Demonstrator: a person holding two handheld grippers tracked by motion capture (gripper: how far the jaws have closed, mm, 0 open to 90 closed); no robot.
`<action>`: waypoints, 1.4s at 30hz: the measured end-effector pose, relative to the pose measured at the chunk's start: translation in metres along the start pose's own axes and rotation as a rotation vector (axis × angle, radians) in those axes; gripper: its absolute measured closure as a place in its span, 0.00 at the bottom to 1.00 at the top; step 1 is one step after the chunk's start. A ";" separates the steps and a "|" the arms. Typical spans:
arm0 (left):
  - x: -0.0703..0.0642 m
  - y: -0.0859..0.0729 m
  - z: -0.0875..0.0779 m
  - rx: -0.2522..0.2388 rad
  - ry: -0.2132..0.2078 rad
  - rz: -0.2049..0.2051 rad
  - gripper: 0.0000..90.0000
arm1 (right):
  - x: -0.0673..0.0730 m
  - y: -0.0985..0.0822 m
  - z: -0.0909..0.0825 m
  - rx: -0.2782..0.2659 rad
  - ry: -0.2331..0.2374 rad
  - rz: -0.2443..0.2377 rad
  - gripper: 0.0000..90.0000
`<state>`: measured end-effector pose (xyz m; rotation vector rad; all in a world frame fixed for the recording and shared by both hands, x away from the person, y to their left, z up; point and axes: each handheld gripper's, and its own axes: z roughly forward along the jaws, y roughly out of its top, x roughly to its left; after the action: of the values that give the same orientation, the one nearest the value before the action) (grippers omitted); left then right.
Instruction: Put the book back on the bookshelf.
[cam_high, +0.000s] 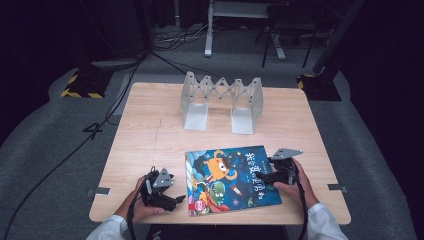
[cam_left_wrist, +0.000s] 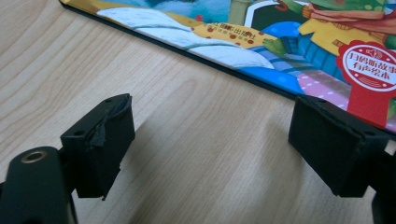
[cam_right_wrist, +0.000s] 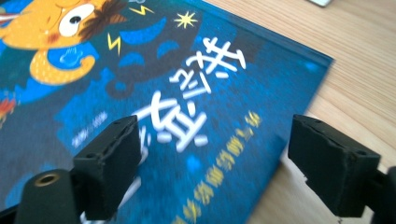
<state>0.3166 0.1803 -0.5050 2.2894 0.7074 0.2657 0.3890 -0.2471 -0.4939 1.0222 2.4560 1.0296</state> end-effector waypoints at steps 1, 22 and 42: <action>-0.001 0.001 0.001 0.000 -0.001 0.001 0.16 | 0.000 -0.006 -0.005 -0.005 -0.006 0.007 0.20; -0.021 0.009 0.009 0.002 -0.027 0.026 0.16 | 0.011 -0.066 -0.061 -0.019 0.099 -0.018 0.24; -0.052 0.025 0.025 0.005 -0.104 0.104 0.15 | 0.010 -0.067 -0.059 0.002 0.017 -0.042 0.26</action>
<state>0.2933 0.1216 -0.5051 2.3301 0.5372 0.1914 0.3193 -0.3033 -0.5002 0.9626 2.4821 1.0268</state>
